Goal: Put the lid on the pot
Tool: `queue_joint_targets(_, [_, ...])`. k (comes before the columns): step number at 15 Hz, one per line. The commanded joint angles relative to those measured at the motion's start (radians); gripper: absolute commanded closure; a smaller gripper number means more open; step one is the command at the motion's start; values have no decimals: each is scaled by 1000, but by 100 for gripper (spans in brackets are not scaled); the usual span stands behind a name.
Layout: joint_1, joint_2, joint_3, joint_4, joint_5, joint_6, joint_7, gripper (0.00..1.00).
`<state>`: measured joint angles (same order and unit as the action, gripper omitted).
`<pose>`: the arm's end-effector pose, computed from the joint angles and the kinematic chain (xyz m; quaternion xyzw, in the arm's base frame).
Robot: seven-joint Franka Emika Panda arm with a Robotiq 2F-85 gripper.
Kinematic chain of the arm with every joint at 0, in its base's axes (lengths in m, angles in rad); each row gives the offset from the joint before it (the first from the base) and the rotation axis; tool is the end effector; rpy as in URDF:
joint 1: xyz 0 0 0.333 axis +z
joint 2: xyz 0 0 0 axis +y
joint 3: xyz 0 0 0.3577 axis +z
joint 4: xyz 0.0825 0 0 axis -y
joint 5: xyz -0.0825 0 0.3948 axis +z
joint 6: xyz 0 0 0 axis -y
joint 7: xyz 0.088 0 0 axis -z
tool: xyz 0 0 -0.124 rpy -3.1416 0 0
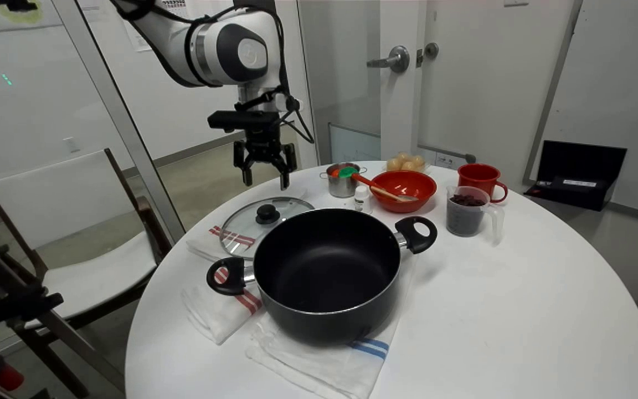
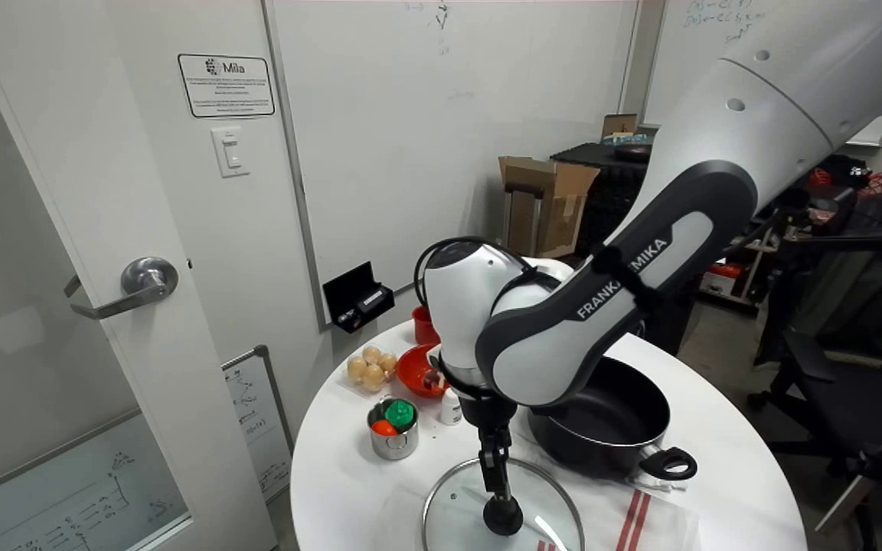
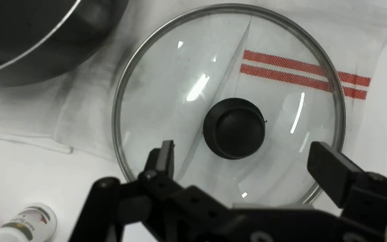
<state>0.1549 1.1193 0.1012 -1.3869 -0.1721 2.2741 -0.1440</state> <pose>0.6980 0.1646 0.0077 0.9652 0.2362 -0.1110 0.0167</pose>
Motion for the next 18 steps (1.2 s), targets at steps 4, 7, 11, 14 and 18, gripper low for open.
queue_joint_targets(4, [10, 141, -5, 154, 1, -38, -58, 0])
queue_joint_targets(7, [12, 175, -4, 188, 1, -53, -74, 0])
queue_joint_targets(11, [13, 217, -8, 245, 0, -94, -86, 0])
queue_joint_targets(14, [15, 239, -7, 282, -1, -118, -97, 0])
queue_joint_targets(18, [17, 252, -7, 309, -2, -129, -109, 41])
